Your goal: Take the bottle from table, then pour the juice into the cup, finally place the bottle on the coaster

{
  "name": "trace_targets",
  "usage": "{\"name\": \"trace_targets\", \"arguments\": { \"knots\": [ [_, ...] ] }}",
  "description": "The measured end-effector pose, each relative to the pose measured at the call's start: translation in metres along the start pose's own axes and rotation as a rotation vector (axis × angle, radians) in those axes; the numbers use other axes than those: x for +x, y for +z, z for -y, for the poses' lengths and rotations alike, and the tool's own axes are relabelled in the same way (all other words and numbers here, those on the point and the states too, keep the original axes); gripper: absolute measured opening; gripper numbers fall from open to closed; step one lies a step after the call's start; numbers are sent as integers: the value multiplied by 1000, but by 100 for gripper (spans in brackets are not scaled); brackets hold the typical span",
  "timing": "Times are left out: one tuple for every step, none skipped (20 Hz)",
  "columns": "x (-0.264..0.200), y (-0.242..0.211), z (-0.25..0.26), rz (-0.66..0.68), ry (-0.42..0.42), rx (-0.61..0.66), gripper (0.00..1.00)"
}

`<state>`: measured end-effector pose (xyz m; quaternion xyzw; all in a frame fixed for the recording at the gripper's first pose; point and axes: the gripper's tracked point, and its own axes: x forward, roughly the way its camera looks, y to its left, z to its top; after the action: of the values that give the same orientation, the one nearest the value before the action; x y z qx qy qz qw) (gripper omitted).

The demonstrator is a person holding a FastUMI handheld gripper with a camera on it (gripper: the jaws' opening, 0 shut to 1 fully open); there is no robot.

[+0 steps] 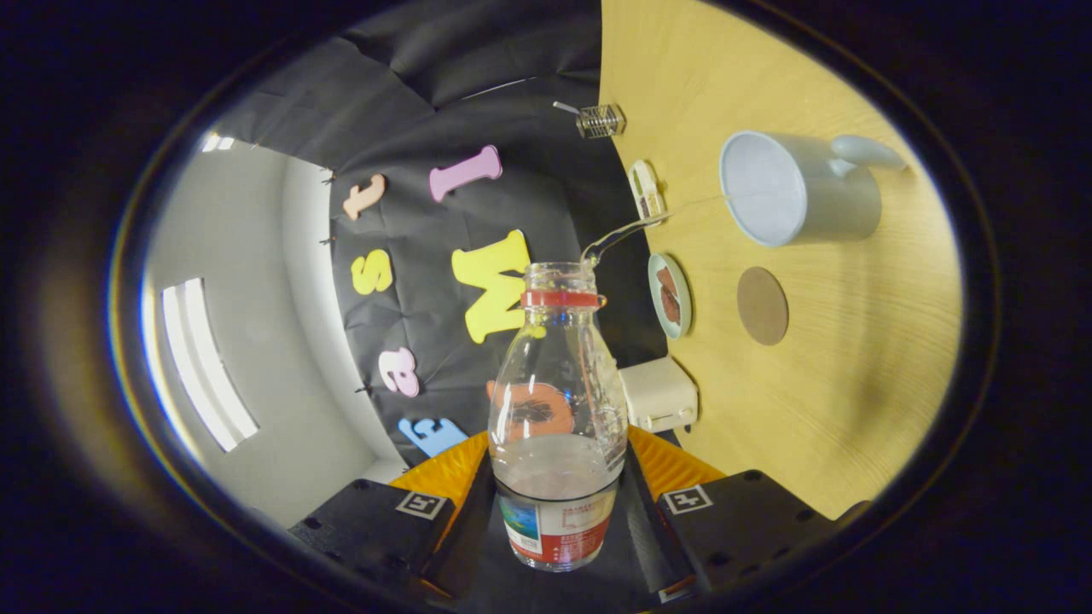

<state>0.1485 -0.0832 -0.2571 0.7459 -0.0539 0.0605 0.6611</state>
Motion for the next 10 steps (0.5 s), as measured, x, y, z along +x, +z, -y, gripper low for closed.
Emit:
{"name": "trace_targets", "arguments": {
  "knots": [
    [0, 0, 0, -1, -2, 6, 77],
    [-1, -2, 0, -2, -1, 12, 77],
    [-2, -4, -1, -5, 0, 17, 77],
    [-1, -5, -2, -8, 0, 19, 77],
    [-2, -4, -3, -8, 1, 21, 77],
    [-2, -2, -3, -7, 4, 27, 77],
    [-2, -2, -5, -6, 5, 34, 77],
    [-2, -3, -5, -4, 4, 43, 77],
    [-3, -2, -7, -1, 8, 55, 77],
    [-3, -3, -8, -2, 11, 68, 77]
  ]
}}
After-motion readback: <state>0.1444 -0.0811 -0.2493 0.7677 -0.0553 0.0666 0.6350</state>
